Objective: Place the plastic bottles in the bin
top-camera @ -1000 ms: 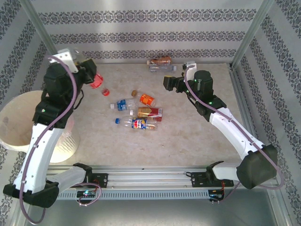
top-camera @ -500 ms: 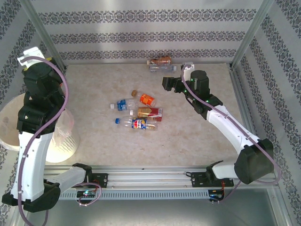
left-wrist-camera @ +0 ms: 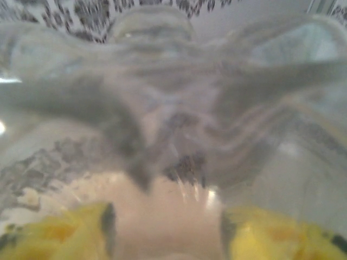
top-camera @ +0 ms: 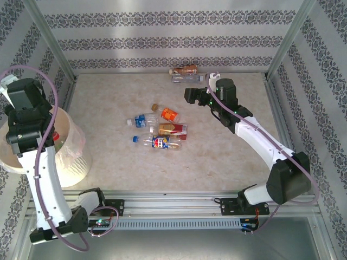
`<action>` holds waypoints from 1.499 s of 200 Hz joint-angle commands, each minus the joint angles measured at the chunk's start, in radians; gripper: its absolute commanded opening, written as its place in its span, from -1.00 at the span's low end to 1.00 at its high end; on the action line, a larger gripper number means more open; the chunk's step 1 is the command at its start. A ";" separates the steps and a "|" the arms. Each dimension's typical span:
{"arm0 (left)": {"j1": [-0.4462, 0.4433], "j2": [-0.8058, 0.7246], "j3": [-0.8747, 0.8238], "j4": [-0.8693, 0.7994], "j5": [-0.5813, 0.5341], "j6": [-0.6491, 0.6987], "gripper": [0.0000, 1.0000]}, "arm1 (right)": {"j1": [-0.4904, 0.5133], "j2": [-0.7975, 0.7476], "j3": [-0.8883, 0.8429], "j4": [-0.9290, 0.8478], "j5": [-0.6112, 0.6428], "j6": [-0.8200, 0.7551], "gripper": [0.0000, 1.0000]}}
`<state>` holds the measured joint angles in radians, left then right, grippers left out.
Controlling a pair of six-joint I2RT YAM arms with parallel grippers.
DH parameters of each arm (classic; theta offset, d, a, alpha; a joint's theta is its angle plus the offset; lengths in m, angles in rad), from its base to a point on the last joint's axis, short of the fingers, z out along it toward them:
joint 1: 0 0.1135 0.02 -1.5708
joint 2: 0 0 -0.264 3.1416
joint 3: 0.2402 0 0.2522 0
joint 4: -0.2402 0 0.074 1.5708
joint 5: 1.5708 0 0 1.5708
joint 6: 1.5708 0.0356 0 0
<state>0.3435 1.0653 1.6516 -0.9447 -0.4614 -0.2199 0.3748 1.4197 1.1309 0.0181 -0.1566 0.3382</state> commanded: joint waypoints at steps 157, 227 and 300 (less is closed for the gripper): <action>0.120 -0.003 -0.152 -0.064 0.359 -0.156 0.82 | -0.005 0.070 0.082 -0.026 -0.047 0.028 0.96; 0.119 0.032 -0.054 0.020 0.628 -0.175 1.00 | -0.005 0.086 0.084 -0.034 -0.043 0.021 0.96; 0.120 0.065 -0.144 0.103 0.670 -0.260 0.99 | -0.004 0.105 0.116 -0.057 -0.052 0.030 0.96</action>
<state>0.4538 1.1183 1.5562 -0.8783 0.2203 -0.4328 0.3748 1.5192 1.2095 -0.0349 -0.1921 0.3466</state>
